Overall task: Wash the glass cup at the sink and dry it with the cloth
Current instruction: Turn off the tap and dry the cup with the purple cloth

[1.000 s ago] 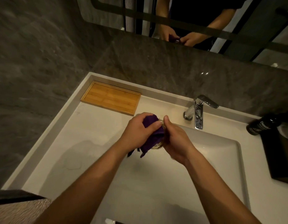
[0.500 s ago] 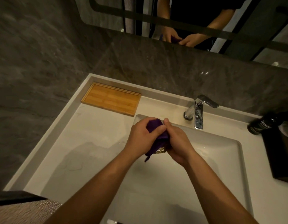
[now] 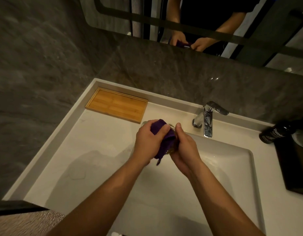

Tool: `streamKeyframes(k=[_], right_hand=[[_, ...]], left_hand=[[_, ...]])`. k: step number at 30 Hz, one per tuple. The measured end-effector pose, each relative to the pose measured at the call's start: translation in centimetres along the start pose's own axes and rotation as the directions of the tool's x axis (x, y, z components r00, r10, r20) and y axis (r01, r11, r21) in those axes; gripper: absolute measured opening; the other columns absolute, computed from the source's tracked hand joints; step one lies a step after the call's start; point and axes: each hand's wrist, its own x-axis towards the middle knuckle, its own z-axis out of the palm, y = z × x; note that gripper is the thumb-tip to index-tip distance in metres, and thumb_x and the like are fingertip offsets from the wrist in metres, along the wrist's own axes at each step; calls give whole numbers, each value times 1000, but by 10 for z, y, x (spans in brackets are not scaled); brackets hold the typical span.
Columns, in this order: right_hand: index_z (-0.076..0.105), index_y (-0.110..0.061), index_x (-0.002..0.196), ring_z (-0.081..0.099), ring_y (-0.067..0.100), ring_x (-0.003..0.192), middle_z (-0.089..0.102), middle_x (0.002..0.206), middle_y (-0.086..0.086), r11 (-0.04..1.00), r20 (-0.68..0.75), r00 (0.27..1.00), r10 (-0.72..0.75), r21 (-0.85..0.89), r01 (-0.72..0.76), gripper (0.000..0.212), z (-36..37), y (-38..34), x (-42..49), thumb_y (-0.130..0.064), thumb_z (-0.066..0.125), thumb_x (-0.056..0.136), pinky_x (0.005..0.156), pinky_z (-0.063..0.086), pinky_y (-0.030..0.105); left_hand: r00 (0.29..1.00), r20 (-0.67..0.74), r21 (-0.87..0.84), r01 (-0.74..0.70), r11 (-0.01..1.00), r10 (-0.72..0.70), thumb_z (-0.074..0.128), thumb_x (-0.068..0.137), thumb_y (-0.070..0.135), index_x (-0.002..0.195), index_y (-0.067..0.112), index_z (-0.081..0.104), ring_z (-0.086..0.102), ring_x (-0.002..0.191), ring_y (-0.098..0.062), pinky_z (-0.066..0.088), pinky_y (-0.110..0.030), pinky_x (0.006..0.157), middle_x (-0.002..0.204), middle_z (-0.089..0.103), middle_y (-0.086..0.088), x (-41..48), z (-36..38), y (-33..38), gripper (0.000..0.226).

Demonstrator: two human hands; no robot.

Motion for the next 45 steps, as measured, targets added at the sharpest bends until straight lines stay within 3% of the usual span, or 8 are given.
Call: streamKeyframes(k=[4, 8, 11, 18, 25, 32, 39, 45], right_hand=[[71, -9, 126, 77, 30, 106, 80, 118, 18, 986, -26, 996, 80, 152, -75, 50, 17, 11, -5, -49, 47, 107, 79, 63, 41], [67, -2, 133, 73, 32, 118, 78, 125, 21, 998, 40, 998, 52, 30, -53, 51, 2, 2, 5, -41, 42, 111, 103, 57, 45], [71, -4, 125, 75, 29, 104, 79, 114, 20, 996, 54, 996, 66, -60, -62, 47, 0, -7, 8, -40, 44, 111, 98, 56, 44], [73, -7, 124, 78, 30, 105, 80, 118, 20, 982, -25, 996, 88, 169, -83, 50, 23, 11, 0, -47, 46, 108, 85, 64, 43], [72, -6, 124, 77, 26, 101, 81, 108, 17, 993, 95, 993, 67, -100, -58, 46, -3, -11, 8, -39, 43, 111, 91, 59, 40], [71, -3, 126, 74, 34, 116, 79, 120, 23, 979, 17, 998, 59, 196, -61, 47, 20, 11, 1, -41, 49, 108, 106, 57, 50], [67, -10, 137, 71, 36, 124, 76, 131, 20, 987, 158, 975, 157, -62, -149, 47, -4, -3, 12, -38, 39, 112, 110, 54, 52], [69, -14, 129, 75, 36, 112, 79, 121, 18, 979, 101, 981, 163, -139, -149, 44, 6, -5, 14, -45, 44, 109, 103, 58, 56]], left_hand=[[943, -299, -225, 77, 971, -144, 64, 92, 54, 120, 23, 65, 70, 101, -16, 62, -39, 87, 110, 73, 2, -13, 20, 0, 42], [997, -72, 20, 23, 1000, -21, 68, 91, 48, 117, 20, 68, 70, 96, -15, 62, -36, 83, 104, 73, 3, 3, -9, 4, 38], [992, 128, 76, 7, 997, -17, 70, 90, 47, 122, 23, 65, 70, 96, -13, 63, -34, 81, 107, 72, 4, 8, -20, 12, 41], [925, -365, -155, 48, 987, -103, 64, 92, 52, 123, 18, 63, 68, 99, -15, 59, -25, 76, 110, 71, 1, -13, 14, 6, 46], [981, 193, 199, -74, 977, 35, 69, 90, 48, 120, 26, 62, 67, 93, -8, 58, -24, 75, 104, 69, 10, 10, -25, 20, 38], [935, -334, -166, 64, 984, -117, 64, 92, 52, 120, 19, 65, 68, 97, -14, 61, -32, 82, 106, 72, 2, -14, 12, 7, 43], [987, 130, 43, 90, 995, -95, 72, 90, 44, 100, 19, 70, 74, 84, -20, 63, -44, 80, 92, 76, -3, 16, -26, 12, 28], [968, 240, 110, 53, 993, -78, 72, 89, 45, 116, 25, 62, 71, 94, -17, 63, -27, 72, 104, 71, 3, 21, -34, 13, 36]])
